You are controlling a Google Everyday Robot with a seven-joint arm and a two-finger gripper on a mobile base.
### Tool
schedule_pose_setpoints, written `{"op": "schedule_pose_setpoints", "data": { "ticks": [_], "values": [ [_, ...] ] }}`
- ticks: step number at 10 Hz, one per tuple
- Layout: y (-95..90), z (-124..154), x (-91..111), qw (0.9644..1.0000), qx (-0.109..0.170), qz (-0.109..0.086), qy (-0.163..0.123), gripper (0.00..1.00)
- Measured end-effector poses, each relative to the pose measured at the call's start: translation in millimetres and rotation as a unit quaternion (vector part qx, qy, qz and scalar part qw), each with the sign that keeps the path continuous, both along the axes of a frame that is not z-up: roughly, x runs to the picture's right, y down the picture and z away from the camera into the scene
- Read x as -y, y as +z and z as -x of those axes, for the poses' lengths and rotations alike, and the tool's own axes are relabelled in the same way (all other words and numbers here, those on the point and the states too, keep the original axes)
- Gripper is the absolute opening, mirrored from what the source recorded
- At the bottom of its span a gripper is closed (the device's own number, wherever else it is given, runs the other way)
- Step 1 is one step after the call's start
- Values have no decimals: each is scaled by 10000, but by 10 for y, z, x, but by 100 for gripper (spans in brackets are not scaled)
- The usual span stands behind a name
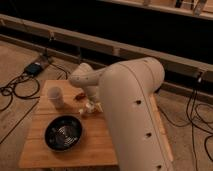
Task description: Place the eraser on the white sponge
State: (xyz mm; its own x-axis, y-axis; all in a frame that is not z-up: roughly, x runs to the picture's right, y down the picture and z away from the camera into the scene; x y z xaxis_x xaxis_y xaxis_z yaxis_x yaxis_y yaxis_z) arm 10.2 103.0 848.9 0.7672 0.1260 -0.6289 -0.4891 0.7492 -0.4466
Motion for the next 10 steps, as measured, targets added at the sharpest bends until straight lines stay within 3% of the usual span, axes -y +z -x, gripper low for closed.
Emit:
{"op": "schedule_pose_setpoints", "data": {
  "ticks": [2, 5, 10],
  "values": [
    [-8, -214, 84, 9993, -201, -139, 271, 0],
    [26, -479, 60, 9977, -421, -173, 499, 0],
    [32, -794, -128, 9942, -699, 32, 814, 0]
  ]
}}
